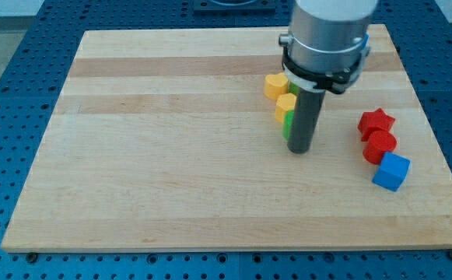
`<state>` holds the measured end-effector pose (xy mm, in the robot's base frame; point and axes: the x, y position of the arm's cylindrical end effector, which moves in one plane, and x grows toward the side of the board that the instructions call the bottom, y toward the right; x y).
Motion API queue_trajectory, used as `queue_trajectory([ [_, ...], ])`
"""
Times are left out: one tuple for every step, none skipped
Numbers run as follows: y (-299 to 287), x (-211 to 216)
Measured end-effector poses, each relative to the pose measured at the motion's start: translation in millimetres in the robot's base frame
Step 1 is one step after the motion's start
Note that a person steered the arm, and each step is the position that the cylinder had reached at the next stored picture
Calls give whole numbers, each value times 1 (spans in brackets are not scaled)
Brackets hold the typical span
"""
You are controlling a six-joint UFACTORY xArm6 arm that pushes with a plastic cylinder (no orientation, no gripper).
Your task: Move the red circle towards the bottom left
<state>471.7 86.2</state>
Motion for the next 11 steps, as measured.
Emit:
queue_trajectory([
  [-9,-20],
  [-10,-34],
  [-10,-37],
  [-10,-38],
  [-8,-40],
  [-4,-46],
  [1,-54],
  [6,-48],
  [21,-17],
  [45,-16],
  [52,-30],
])
